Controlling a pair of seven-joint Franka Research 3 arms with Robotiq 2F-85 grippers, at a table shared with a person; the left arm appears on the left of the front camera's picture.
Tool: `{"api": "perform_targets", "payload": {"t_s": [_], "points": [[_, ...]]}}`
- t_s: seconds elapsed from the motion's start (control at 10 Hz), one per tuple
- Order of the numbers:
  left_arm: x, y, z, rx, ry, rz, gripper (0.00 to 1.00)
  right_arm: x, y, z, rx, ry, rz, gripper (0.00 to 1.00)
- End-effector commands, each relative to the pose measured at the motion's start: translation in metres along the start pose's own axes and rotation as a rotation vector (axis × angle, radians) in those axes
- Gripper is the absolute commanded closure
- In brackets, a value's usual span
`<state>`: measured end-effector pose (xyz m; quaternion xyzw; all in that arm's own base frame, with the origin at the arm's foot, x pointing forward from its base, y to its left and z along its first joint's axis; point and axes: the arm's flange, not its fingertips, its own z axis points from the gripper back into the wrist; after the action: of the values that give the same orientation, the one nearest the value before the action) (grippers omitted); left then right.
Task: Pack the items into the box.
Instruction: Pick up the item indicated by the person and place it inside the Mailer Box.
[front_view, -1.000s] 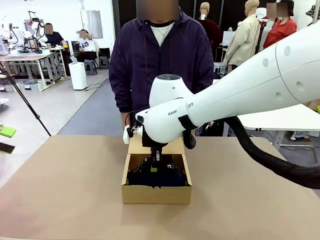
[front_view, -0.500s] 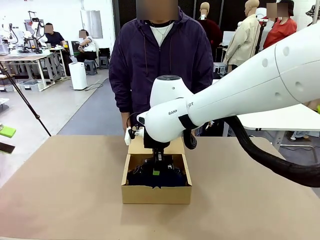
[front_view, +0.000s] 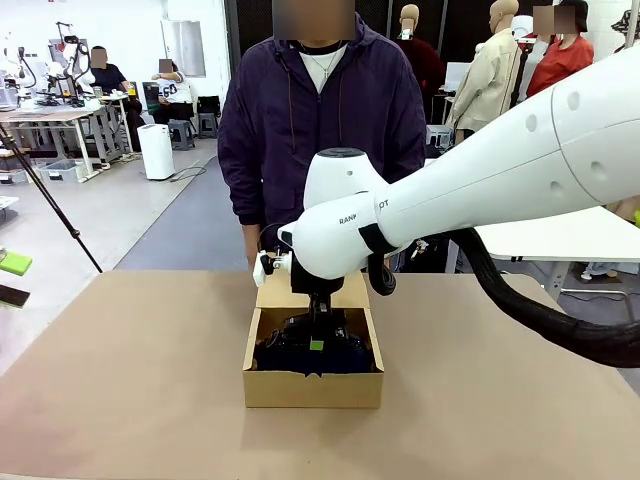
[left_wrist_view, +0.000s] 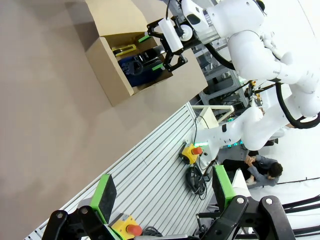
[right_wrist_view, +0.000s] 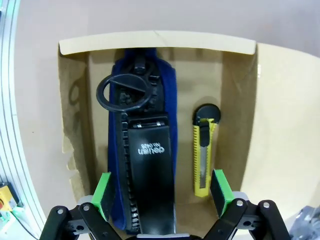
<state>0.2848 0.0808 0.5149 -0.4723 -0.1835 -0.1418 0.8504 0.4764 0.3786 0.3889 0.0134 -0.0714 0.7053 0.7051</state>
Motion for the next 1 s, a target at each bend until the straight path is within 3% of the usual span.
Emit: {"api": "perform_targets", "payload": {"t_s": [0.0,0.2,0.4,0.6,0.9], "points": [[-0.002,0.001,0.002,-0.007,0.005,-0.005,0.0,-0.009,-0.005,0.019,0.011,-0.026,-0.011,0.0],[-0.002,0.001,0.002,-0.007,0.005,-0.005,0.0,-0.032,-0.013,0.052,-0.023,-0.045,-0.064,0.0],[-0.002,0.001,0.002,-0.007,0.005,-0.005,0.0,-0.094,-0.019,0.114,0.001,-0.102,-0.265,0.0],[-0.002,0.001,0.002,-0.007,0.005,-0.005,0.0,-0.179,-0.005,0.179,0.043,-0.352,-0.55,0.0],[-0.002,0.001,0.002,-0.007,0.005,-0.005,0.0,-0.256,0.036,0.201,0.285,-0.684,-0.98,0.0]]}}
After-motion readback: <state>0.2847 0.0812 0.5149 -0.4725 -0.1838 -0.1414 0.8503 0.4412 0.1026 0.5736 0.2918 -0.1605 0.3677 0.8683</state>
